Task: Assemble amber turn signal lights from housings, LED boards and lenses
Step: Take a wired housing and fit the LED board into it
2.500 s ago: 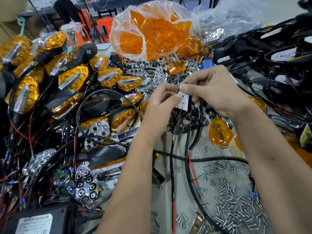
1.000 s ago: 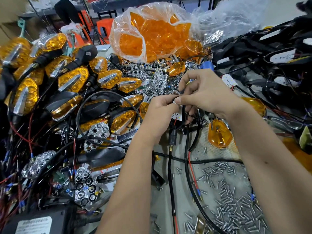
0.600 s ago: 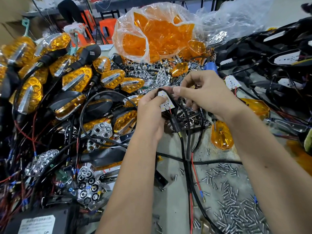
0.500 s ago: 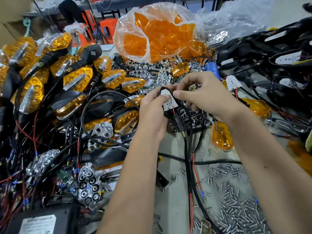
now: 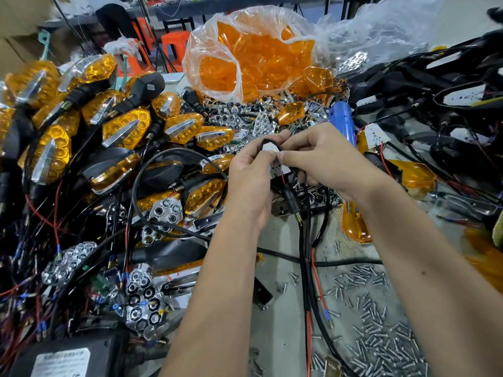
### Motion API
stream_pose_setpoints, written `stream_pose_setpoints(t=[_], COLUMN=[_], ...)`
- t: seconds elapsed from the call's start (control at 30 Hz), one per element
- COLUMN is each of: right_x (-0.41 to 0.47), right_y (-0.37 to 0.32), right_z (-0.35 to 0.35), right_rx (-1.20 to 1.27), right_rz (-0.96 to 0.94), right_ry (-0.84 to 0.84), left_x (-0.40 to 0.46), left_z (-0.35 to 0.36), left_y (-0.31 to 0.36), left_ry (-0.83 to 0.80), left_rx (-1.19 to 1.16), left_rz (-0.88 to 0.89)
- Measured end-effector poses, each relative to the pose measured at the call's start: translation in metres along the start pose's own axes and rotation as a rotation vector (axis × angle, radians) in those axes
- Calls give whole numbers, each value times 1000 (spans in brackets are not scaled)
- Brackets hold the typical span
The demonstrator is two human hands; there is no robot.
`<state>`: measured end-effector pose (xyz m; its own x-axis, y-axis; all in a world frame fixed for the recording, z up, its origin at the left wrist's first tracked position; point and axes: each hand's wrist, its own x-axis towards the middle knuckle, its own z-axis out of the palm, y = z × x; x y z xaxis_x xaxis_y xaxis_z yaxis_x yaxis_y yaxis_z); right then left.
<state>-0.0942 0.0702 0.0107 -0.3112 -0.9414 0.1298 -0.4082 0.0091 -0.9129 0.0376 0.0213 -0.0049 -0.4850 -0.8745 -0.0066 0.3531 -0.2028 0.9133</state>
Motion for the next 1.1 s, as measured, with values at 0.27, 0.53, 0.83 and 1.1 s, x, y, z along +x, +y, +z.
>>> stream_pose_setpoints(t=[0.27, 0.53, 0.83, 1.1], right_x=[-1, 1, 1, 74], right_y=[1, 0, -11, -35], right_z=[-5, -1, -8, -14], right_rx=[-13, -149, -151, -445], right_rz=[24, 35, 113, 100], right_ry=[-26, -16, -118, 67], left_x=[3, 9, 15, 16], left_z=[-14, -21, -27, -27], left_y=[17, 24, 28, 28], left_ry=[-29, 29, -9, -22], left_rx=[427, 452, 526, 542], left_rz=[-22, -83, -121, -150])
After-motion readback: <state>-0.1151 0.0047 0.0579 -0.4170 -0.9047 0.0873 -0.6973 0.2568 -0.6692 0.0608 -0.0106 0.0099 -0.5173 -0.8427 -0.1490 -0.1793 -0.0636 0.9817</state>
